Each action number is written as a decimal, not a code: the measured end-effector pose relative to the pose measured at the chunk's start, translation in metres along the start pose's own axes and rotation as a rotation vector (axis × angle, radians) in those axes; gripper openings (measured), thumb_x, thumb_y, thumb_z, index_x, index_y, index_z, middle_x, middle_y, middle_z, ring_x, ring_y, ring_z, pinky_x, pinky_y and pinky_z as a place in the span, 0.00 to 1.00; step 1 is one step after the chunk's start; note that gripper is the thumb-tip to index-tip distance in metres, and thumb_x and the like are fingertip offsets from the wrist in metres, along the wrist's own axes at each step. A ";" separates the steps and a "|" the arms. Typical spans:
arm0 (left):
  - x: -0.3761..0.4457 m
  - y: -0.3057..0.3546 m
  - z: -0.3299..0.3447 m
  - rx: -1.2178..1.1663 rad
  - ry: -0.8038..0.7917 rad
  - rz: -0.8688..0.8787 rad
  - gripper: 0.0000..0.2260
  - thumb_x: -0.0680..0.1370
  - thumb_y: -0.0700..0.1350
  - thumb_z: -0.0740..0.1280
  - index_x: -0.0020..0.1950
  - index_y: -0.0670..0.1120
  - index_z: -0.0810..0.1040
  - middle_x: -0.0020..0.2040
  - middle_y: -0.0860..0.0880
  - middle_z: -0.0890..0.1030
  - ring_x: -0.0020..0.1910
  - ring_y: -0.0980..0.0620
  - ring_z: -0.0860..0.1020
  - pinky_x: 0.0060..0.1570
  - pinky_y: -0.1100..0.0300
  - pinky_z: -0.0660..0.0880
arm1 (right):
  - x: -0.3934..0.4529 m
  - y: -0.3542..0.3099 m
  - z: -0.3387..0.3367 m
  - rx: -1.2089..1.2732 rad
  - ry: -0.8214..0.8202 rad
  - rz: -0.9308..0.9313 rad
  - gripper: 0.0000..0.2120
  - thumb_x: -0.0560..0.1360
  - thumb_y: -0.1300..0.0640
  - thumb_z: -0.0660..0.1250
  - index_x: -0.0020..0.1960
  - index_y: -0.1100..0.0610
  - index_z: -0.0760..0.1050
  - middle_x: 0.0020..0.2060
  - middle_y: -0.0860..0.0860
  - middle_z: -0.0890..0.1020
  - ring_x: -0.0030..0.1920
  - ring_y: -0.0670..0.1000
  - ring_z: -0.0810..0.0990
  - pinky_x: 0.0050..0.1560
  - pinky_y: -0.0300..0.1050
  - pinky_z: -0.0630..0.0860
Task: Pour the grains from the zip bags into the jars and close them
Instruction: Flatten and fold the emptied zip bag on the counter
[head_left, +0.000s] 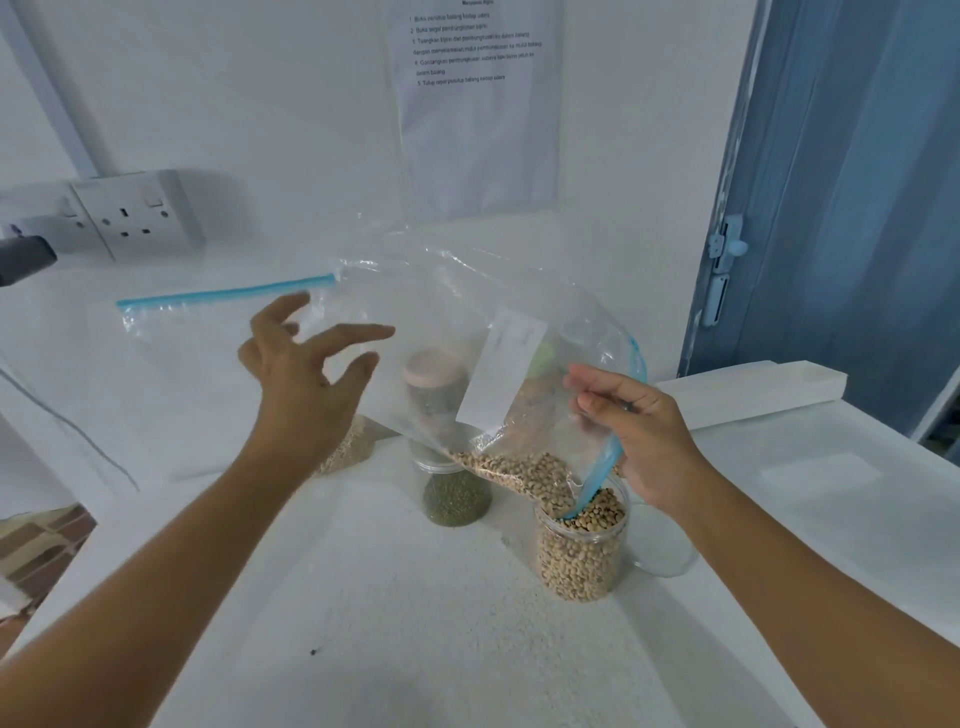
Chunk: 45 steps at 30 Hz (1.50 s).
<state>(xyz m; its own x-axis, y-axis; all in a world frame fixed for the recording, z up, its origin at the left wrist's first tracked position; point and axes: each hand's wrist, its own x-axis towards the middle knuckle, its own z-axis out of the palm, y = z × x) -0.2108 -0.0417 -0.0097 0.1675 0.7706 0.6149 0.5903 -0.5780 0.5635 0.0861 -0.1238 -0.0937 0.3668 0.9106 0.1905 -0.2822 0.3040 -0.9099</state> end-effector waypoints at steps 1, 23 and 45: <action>-0.014 0.001 0.005 0.006 0.059 -0.016 0.14 0.80 0.46 0.73 0.55 0.67 0.81 0.71 0.48 0.63 0.67 0.47 0.62 0.72 0.55 0.59 | 0.000 0.000 0.000 0.003 -0.002 -0.001 0.16 0.73 0.67 0.71 0.59 0.57 0.84 0.55 0.54 0.88 0.50 0.46 0.85 0.51 0.40 0.82; -0.042 0.003 0.059 -0.827 -0.329 -0.783 0.11 0.80 0.43 0.73 0.61 0.52 0.85 0.57 0.56 0.84 0.62 0.53 0.76 0.67 0.58 0.69 | 0.003 0.001 -0.008 0.024 0.007 0.034 0.16 0.78 0.72 0.68 0.59 0.57 0.84 0.55 0.54 0.87 0.49 0.48 0.86 0.50 0.41 0.83; -0.029 0.022 0.064 -0.996 -0.197 -0.532 0.08 0.82 0.32 0.67 0.55 0.40 0.85 0.45 0.45 0.86 0.48 0.50 0.85 0.60 0.52 0.82 | -0.004 -0.012 -0.015 0.118 0.123 0.025 0.15 0.78 0.72 0.67 0.60 0.59 0.83 0.55 0.53 0.88 0.55 0.54 0.87 0.57 0.50 0.84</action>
<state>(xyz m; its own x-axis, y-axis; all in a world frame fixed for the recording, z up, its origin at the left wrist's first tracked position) -0.1522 -0.0602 -0.0502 0.2564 0.9591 0.1200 -0.2491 -0.0543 0.9670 0.1012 -0.1351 -0.0887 0.4624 0.8792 0.1152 -0.3918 0.3191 -0.8630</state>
